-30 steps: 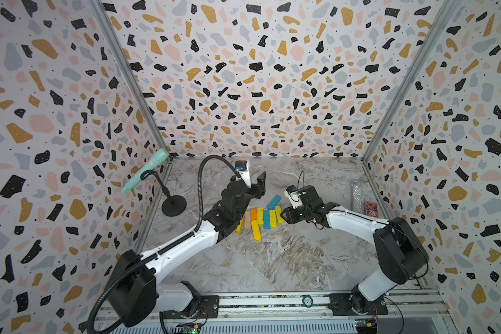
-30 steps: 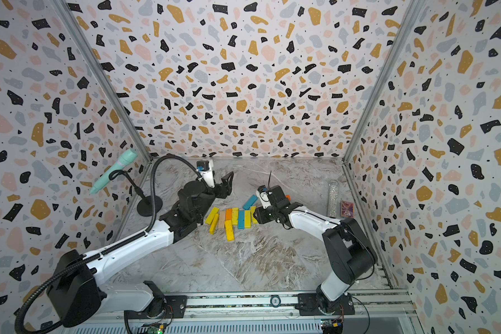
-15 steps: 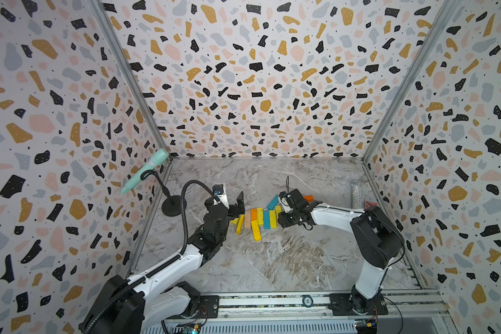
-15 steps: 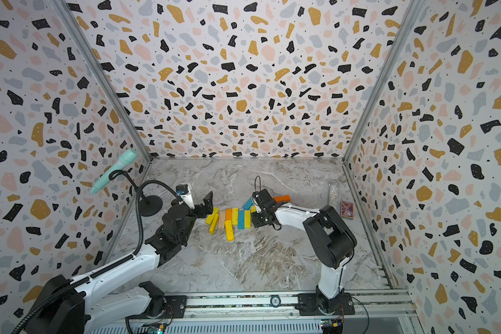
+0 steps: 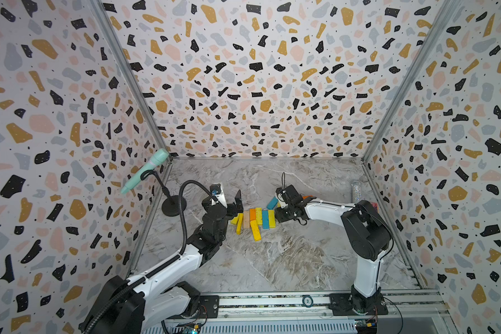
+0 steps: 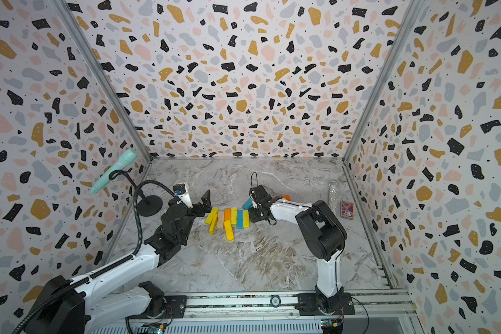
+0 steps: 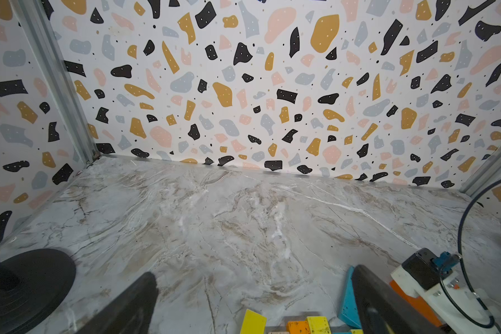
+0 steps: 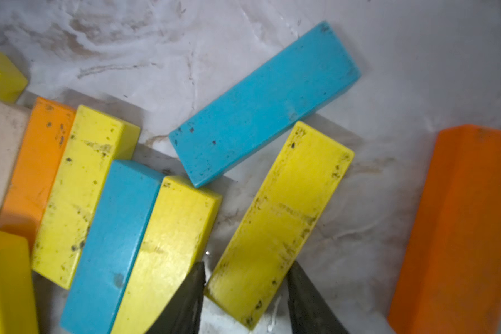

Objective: Assemble the number 6 with building blocks
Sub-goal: Pick up the building block from the center of the board.

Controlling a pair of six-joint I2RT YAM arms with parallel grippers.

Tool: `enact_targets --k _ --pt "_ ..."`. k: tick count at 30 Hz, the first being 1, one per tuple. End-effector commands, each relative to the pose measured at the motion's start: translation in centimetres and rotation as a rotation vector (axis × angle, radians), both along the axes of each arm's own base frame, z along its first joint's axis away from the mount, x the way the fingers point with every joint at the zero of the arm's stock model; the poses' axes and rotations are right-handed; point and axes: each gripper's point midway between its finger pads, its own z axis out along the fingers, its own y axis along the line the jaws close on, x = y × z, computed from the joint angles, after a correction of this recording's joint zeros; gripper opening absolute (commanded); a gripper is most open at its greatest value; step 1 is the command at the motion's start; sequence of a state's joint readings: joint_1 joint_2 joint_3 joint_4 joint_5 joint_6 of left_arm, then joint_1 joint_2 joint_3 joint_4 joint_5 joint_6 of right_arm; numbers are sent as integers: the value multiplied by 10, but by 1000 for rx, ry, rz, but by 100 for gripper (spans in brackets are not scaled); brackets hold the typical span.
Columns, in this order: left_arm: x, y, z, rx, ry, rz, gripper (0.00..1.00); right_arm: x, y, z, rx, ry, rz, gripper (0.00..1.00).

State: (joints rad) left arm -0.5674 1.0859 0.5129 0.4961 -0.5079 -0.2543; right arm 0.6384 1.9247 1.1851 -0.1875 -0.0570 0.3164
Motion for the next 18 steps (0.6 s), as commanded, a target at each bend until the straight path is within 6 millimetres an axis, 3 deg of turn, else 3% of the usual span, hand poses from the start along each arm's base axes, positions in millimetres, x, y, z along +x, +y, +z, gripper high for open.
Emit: enact_targets --k 1,13,18 --pt "1 4 3 -5 -21 20 100 4 -1 -3 -12 30 -19 50" --pt "0 6 1 3 -17 27 100 32 1 -16 -51 44 -35 60" --pt "1 7 1 6 -17 31 100 42 2 -17 -67 37 -39 59"
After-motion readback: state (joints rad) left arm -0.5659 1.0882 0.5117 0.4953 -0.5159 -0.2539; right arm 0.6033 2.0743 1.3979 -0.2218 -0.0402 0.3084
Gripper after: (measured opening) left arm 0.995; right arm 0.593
